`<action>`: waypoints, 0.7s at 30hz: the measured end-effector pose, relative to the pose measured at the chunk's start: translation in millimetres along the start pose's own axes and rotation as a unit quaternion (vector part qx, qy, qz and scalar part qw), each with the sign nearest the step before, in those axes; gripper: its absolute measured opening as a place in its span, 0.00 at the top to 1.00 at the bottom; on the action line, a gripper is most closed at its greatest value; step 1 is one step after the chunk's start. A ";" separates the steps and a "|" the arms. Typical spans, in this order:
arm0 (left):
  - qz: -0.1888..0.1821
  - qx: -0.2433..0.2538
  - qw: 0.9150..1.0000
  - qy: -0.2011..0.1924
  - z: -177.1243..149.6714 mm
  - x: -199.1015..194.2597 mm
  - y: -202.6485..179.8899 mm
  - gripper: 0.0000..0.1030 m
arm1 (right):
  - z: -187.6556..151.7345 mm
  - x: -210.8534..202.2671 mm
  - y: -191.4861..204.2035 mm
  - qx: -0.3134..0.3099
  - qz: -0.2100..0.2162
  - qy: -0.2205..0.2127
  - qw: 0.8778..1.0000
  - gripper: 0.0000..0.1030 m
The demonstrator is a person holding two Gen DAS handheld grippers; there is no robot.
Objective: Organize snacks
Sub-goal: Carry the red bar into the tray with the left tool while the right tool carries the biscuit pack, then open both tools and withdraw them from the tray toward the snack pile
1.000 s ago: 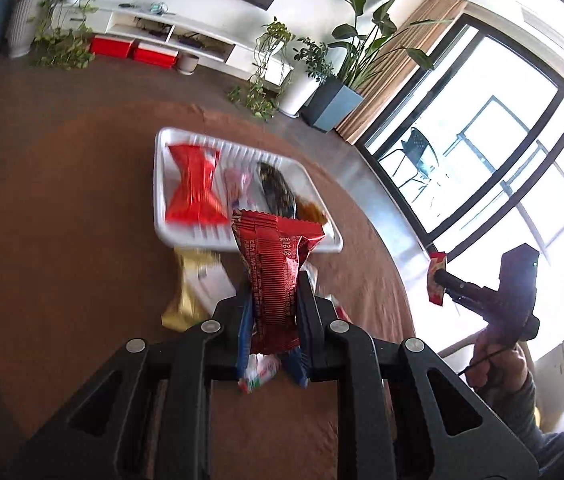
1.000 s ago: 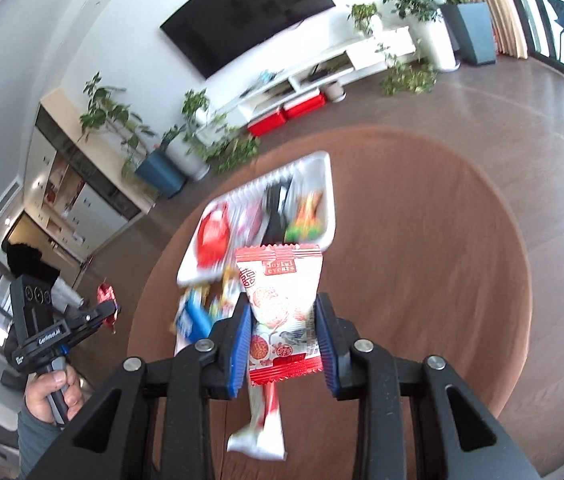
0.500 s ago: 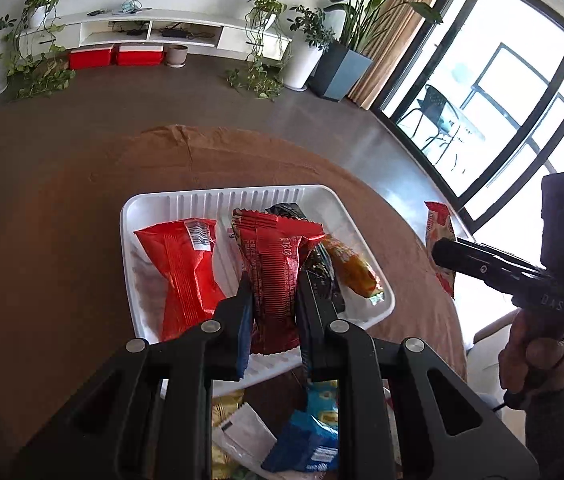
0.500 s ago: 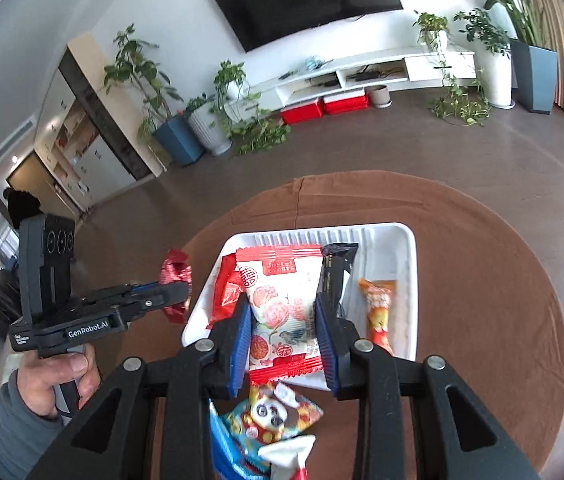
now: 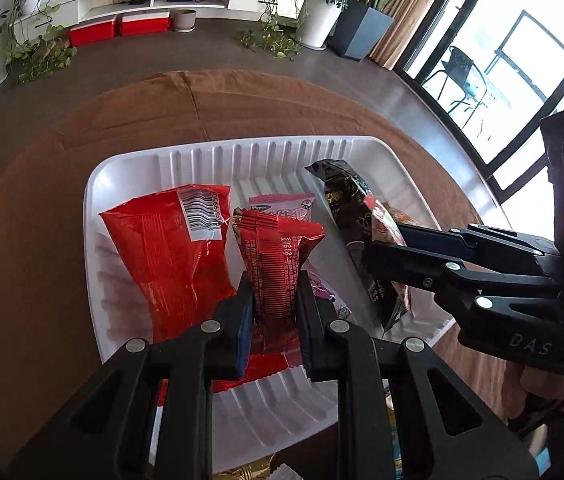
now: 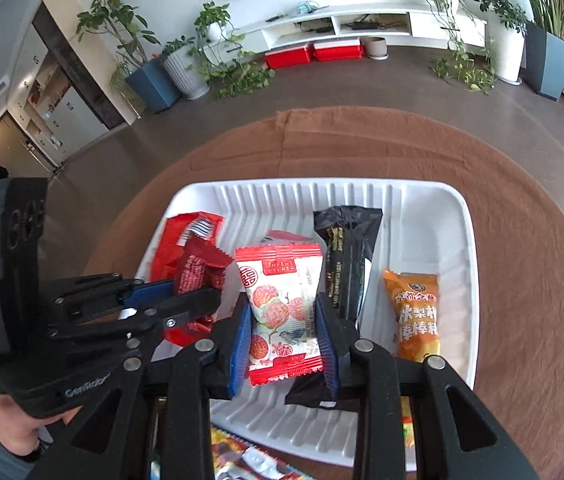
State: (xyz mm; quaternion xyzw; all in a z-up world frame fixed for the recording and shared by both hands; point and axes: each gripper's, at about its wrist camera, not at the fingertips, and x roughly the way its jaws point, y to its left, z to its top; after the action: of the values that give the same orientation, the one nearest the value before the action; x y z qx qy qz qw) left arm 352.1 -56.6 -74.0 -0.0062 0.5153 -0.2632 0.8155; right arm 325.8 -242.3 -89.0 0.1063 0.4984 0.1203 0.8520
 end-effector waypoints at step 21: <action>0.005 0.012 1.000 0.015 -8.0 18.1 -8.0 0.80 | 0.4 16.4 3.6 -0.005 -0.021 0.005 1.000 0.64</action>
State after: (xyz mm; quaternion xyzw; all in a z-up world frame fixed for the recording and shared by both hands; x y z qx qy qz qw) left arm 348.0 -69.2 -90.6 0.0102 0.5242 -0.2654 0.8091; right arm 333.5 -233.8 -101.2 0.0913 0.5039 0.1051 0.8525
